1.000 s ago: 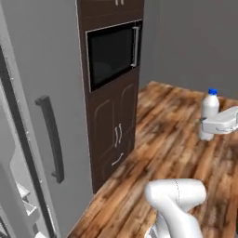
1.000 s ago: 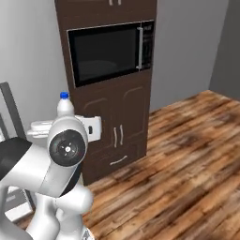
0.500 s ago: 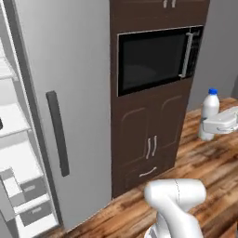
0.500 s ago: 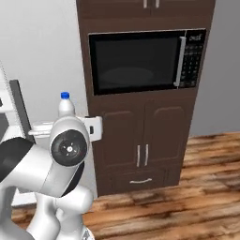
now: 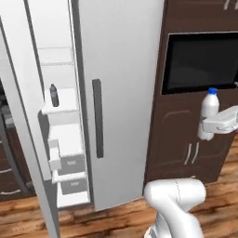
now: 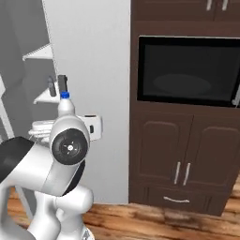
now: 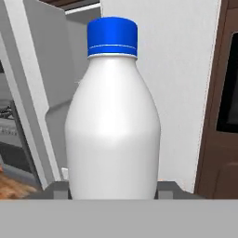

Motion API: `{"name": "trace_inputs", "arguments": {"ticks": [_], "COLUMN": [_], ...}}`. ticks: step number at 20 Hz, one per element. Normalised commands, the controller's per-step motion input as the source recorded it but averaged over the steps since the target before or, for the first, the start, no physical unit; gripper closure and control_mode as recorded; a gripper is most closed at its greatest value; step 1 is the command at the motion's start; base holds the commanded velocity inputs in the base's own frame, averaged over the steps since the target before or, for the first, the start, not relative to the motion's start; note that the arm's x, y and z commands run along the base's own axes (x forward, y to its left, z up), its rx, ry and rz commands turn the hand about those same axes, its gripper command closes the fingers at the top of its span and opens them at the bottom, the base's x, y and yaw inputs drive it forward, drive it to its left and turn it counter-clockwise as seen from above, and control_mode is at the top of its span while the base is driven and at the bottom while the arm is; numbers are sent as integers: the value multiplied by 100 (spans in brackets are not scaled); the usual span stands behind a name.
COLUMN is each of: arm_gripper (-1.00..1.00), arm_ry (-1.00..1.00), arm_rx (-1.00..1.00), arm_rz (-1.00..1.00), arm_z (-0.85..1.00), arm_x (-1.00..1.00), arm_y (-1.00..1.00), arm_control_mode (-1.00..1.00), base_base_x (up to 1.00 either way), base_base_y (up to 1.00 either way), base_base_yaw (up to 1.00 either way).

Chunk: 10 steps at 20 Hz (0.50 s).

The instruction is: Take the bottled waters from the counter and place them in the freezer to freeze. Close the freezer door after placing the bottles.

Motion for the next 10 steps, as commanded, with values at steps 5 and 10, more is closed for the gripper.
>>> {"name": "trace_inputs", "arguments": {"ticks": [5, 10], "arm_gripper": [100, 100], "arm_ry": [0, 0], "arm_rx": [0, 0], "arm_rz": [0, 0], "arm_z": [0, 0], "arm_x": [0, 0], "arm_y": [0, 0], "arm_control_mode": [100, 100], "base_base_x": [13, 4], "base_base_y": [21, 7], "base_base_yaw": [71, 66]}}
